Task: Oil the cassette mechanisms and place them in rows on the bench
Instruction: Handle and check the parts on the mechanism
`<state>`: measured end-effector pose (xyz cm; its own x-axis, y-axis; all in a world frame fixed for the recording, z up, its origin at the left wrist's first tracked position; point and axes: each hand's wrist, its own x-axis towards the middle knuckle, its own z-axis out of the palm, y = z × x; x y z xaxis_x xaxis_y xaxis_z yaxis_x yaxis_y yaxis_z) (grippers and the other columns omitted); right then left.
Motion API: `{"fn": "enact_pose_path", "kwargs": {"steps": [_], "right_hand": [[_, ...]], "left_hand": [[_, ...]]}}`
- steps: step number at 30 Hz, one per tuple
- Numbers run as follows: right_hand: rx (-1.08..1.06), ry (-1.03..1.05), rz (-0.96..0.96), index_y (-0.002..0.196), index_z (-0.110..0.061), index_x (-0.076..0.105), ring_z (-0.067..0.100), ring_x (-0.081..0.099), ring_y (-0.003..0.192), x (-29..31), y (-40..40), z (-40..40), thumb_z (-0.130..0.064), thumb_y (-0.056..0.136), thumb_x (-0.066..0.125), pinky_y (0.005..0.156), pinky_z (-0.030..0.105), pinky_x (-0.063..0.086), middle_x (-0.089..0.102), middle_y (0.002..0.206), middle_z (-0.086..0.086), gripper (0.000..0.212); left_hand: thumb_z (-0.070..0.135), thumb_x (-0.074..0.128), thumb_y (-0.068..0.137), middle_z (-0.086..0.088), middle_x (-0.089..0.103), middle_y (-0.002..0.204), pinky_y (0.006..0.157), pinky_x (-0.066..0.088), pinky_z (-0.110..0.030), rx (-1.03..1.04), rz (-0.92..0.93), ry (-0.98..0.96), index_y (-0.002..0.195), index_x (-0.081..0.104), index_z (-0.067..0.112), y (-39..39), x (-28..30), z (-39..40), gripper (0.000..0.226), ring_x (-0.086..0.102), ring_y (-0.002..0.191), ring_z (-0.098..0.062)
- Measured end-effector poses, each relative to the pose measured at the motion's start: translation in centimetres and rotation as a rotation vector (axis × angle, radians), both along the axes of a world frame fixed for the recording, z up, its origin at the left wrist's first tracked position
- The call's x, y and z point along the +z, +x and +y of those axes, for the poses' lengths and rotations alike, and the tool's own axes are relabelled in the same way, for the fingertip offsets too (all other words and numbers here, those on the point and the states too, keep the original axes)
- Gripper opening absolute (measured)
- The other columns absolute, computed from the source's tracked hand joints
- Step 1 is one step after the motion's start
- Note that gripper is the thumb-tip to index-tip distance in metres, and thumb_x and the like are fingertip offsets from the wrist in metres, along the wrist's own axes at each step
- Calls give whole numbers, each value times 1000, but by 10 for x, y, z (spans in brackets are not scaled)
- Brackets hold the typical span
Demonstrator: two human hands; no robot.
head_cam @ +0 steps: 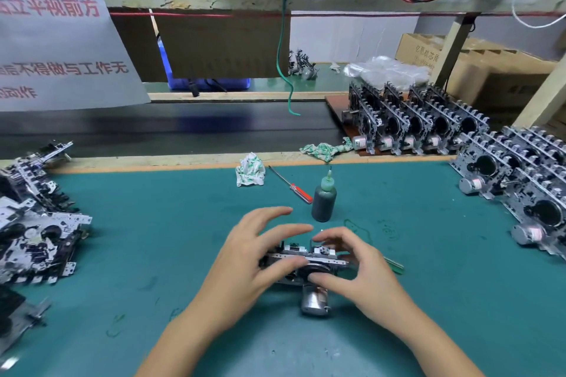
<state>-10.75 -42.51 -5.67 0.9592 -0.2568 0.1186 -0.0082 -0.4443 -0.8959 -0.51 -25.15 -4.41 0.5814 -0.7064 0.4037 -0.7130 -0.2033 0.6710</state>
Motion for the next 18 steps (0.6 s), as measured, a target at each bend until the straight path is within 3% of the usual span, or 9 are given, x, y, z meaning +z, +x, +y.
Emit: {"fn": "enact_pose_path", "kwargs": {"steps": [4, 10, 14, 18], "right_hand": [[-27, 122, -26, 87, -34, 64, 12, 65, 83, -4, 3, 1, -27, 62, 79, 83, 30, 50, 69, 87, -7, 30], [-43, 130, -45, 82, -29, 67, 7, 64, 74, -4, 3, 3, -26, 58, 81, 71, 13, 46, 69, 82, -9, 28], [-22, 115, -43, 85, -32, 68, 9, 65, 81, -1, 2, 0, -27, 58, 80, 76, 16, 48, 69, 85, -9, 30], [-12, 112, -36, 85, -36, 69, 8, 65, 81, 2, 3, -3, -24, 59, 82, 76, 14, 46, 70, 85, -9, 32]], "left_hand": [[53, 50, 84, 28, 55, 121, 99, 28, -10, 8, 46, -37, 113, 60, 54, 0, -5, -7, 30, 43, 118, 2], [40, 61, 82, 32, 57, 116, 102, 31, -19, 38, 77, -49, 106, 60, 54, 0, -9, -10, 28, 41, 123, 2], [44, 60, 81, 34, 50, 123, 105, 30, -28, 78, 60, -49, 102, 60, 57, -3, -9, -10, 25, 34, 128, 2], [43, 60, 82, 33, 53, 120, 105, 31, -25, 50, 55, -42, 103, 58, 57, -1, -7, -10, 25, 35, 128, 0]]}}
